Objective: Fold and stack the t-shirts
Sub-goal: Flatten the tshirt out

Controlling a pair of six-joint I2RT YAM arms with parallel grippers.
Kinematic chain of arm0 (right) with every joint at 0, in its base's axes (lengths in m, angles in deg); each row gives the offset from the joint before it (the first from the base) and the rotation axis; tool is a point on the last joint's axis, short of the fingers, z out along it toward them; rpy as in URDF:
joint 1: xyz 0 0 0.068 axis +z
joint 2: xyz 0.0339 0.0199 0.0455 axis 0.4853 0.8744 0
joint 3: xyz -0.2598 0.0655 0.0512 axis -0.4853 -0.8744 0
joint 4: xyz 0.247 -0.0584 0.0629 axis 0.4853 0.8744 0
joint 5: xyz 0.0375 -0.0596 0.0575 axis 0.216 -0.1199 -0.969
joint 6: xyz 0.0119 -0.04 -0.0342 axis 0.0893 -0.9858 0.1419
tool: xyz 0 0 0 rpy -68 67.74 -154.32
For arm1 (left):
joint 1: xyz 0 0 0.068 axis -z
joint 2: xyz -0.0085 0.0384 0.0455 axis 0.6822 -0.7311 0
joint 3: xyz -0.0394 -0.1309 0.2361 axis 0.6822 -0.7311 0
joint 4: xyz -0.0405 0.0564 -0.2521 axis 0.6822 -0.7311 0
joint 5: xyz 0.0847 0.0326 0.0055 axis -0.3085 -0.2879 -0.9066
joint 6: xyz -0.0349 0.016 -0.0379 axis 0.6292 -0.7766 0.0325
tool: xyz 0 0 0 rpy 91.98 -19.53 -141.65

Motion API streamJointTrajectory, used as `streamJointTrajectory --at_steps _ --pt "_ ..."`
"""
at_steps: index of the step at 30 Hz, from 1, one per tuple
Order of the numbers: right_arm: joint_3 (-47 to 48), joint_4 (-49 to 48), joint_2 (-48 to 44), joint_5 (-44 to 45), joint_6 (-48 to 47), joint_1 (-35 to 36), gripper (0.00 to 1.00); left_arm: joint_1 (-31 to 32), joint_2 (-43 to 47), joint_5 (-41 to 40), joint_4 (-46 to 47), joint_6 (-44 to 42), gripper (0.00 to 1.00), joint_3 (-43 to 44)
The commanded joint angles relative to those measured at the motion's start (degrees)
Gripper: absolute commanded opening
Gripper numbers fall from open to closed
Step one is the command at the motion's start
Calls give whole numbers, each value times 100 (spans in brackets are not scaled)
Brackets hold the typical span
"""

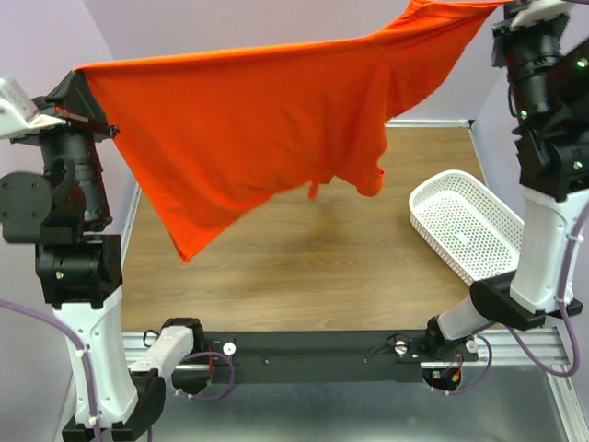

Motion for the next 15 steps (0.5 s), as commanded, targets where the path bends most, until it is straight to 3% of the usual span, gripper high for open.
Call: streamJointTrajectory --at_steps 1,7,12,15 --pt "109 -349 -541 -181 316 -127 1 -36 450 307 555 15 0 -35" --pt "125 -323 -876 -656 616 -127 1 -36 942 1678 1082 191 0 -589" --pt "337 -253 -867 -736 669 -127 0 -36 1180 2022 1328 296 0 -730" --pt "-109 -244 -928 -780 616 -127 1 -45 1233 2040 1320 323 0 -958"
